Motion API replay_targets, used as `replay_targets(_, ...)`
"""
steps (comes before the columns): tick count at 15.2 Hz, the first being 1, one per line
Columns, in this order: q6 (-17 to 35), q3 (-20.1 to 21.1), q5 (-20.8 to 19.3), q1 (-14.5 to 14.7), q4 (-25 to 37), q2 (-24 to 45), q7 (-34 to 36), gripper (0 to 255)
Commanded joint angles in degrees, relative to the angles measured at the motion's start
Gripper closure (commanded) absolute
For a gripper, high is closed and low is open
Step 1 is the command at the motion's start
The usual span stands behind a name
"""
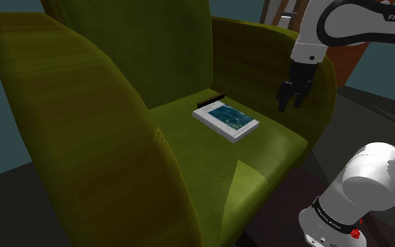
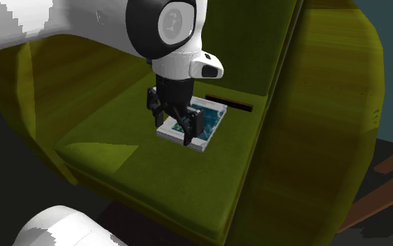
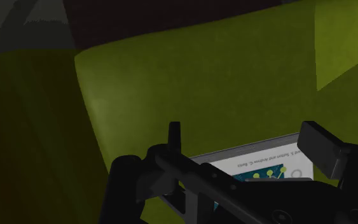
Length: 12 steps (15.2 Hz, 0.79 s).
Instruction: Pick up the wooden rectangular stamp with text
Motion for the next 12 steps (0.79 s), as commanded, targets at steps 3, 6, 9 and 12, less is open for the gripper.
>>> replay_targets(3, 2.79, 2.00, 1.90, -0.61, 1.12, 3.67, 5.11, 0)
replay_targets(6, 6.79, 4.71, 4.18, -1.67, 3.48, 9.57, 12.54, 0)
replay_targets(9, 10.45, 6.99, 5.73, -2.81, 6.60, 15.81, 19.78, 0)
replay_targets(12, 13.66, 8.83, 6.57, -3.98, 10.39, 22.22, 26.88, 0)
